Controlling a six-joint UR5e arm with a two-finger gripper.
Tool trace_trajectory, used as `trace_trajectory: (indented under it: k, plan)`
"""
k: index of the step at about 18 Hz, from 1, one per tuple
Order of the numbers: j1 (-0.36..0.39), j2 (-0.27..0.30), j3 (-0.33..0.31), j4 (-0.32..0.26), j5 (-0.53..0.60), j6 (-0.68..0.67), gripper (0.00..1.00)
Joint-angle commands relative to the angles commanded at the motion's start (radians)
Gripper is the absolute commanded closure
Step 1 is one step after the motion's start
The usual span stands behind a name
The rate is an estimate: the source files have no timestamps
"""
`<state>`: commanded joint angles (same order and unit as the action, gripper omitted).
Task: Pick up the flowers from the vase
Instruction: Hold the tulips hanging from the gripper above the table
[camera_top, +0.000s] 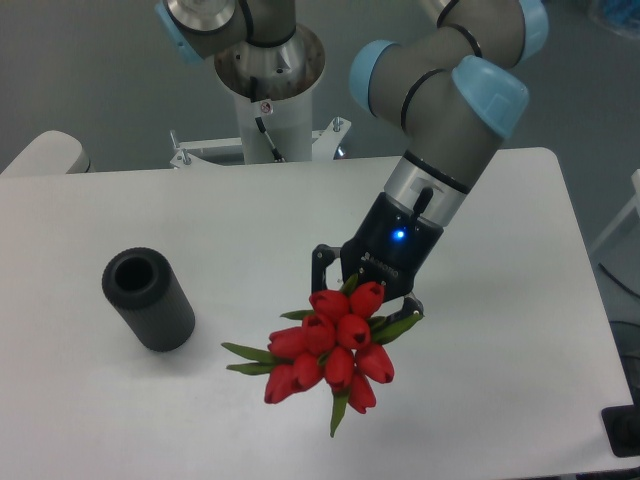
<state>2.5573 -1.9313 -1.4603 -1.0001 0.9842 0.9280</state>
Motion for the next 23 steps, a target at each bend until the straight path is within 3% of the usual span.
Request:
trace_trajectory:
  k: [3, 6, 12, 18, 23]
  plan:
    - [-0.017, -0.026, -0.003, -0.018, 0.126, 0.043, 0.98]
    - [-0.019, -0.055, 0.003, -0.048, 0.172, 0.091, 0.97]
    - [-0.025, -0.1, 0.02, -0.049, 0.303, 0.095, 0.97]
    - [-0.034, -0.127, 0.031, -0.072, 0.404, 0.219, 0.97]
    - [-0.066, -0.184, 0.098, -0.126, 0.494, 0.291, 0.97]
